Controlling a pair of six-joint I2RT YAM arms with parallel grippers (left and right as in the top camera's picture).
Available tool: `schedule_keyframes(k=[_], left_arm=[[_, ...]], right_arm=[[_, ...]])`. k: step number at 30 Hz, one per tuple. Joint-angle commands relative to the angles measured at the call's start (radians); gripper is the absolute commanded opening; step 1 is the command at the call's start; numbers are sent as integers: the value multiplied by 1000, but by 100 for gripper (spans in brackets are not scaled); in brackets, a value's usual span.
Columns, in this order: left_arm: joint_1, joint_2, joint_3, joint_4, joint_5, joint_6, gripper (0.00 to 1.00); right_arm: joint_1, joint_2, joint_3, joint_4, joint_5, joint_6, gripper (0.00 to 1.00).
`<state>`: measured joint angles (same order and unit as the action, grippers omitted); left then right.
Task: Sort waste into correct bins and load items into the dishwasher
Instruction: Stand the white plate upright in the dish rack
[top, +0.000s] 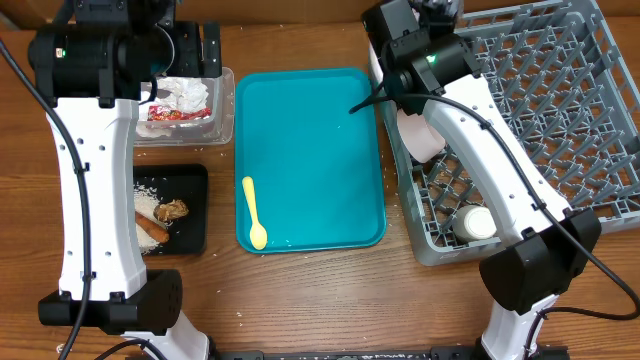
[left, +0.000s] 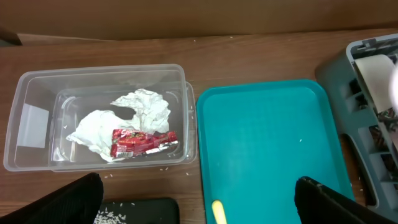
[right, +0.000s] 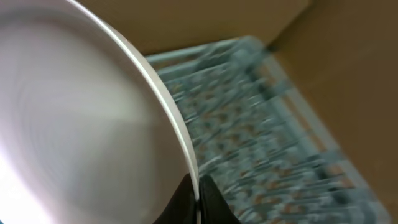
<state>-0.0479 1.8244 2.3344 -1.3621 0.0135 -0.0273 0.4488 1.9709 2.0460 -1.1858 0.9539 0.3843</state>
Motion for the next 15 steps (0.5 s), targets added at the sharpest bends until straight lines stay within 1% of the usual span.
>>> schedule_keyframes(k=[1, 3, 5, 10, 15], left_arm=[[1, 2, 0, 2, -6, -3, 100], [1, 2, 0, 2, -6, -3, 100], [1, 2, 0, 2, -6, -3, 100], [1, 2, 0, 2, -6, -3, 100], [1, 2, 0, 2, -6, -3, 100]], right_arm=[[2, -48, 36, 21, 352, -23, 4], [-2, -48, 36, 36, 427, -26, 4], [-14, -48, 36, 47, 444, -26, 4], [-61, -46, 34, 13, 388, -25, 4], [-118, -46, 8, -10, 257, -18, 4]])
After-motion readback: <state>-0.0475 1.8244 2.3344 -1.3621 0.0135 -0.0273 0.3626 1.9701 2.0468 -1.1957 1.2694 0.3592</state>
